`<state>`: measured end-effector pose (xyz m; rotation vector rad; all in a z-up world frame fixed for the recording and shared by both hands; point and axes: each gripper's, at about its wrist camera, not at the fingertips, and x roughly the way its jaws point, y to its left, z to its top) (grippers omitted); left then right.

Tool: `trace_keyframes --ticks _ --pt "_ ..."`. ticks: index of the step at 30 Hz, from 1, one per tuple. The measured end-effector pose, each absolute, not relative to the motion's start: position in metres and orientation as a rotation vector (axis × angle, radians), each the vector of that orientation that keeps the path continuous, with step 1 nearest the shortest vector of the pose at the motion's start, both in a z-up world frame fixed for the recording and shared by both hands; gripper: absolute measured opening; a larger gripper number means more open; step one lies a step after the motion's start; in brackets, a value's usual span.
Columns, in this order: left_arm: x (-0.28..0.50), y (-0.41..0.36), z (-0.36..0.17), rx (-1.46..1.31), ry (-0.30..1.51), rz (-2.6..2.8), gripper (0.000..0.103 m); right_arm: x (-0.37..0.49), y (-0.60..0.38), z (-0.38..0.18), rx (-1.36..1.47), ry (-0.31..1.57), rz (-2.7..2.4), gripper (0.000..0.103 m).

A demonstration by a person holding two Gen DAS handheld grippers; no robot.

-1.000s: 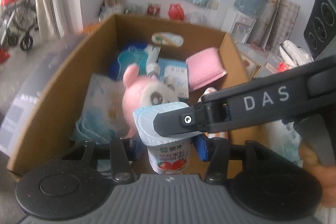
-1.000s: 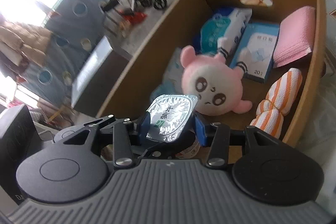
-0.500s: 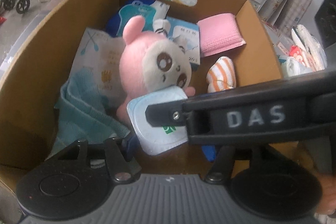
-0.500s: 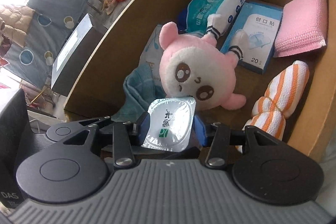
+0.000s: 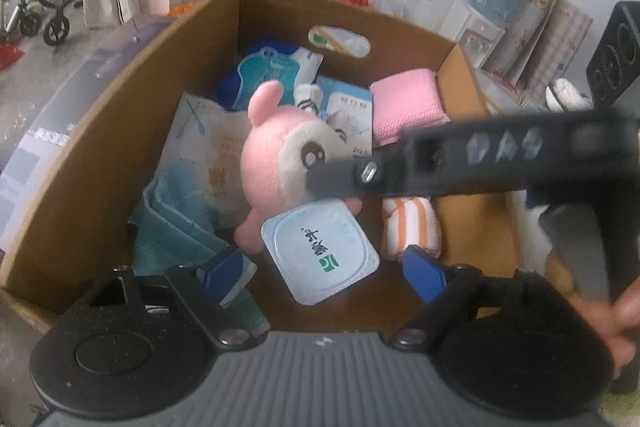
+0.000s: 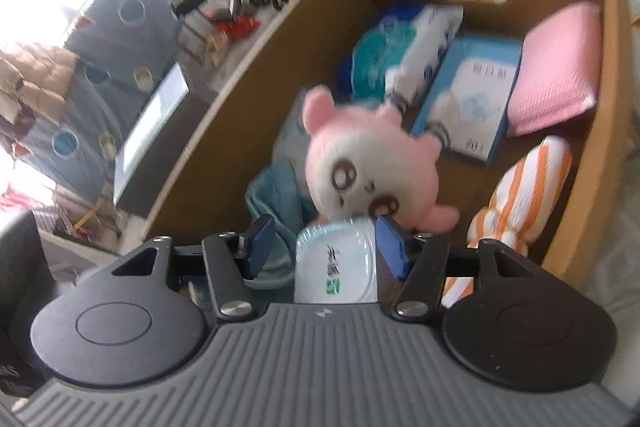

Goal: Organize soft objects
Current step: 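Open the right gripper to drop the cup into the box, then withdraw, then reach the right gripper to the gold LC packet and close on it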

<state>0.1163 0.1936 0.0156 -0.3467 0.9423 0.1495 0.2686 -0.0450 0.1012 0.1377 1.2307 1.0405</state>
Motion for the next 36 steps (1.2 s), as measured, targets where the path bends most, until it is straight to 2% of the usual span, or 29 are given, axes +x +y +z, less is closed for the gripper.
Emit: trace_keyframes --ticks 9,12,16,21,25,36 --pt "0.075 0.141 0.052 -0.218 0.751 0.069 0.094 0.233 -0.171 0.126 0.553 1.022 1.129 0.07" --pt "0.066 0.11 0.059 -0.15 0.691 0.011 0.097 0.216 -0.233 0.121 0.637 0.938 1.092 0.075" --pt "0.059 0.053 0.059 -0.05 0.632 -0.105 0.098 0.194 -0.318 0.112 0.672 0.824 0.913 0.076" --pt "0.061 -0.023 0.044 -0.005 0.622 -0.298 0.099 0.17 -0.405 0.103 0.655 0.704 0.669 0.077" --pt "0.067 -0.079 0.022 0.045 0.633 -0.429 0.099 0.164 -0.449 0.085 0.651 0.701 0.496 0.078" --pt "0.104 -0.152 -0.028 0.186 0.664 -0.505 0.099 0.154 -0.483 0.058 0.665 0.635 0.38 0.078"
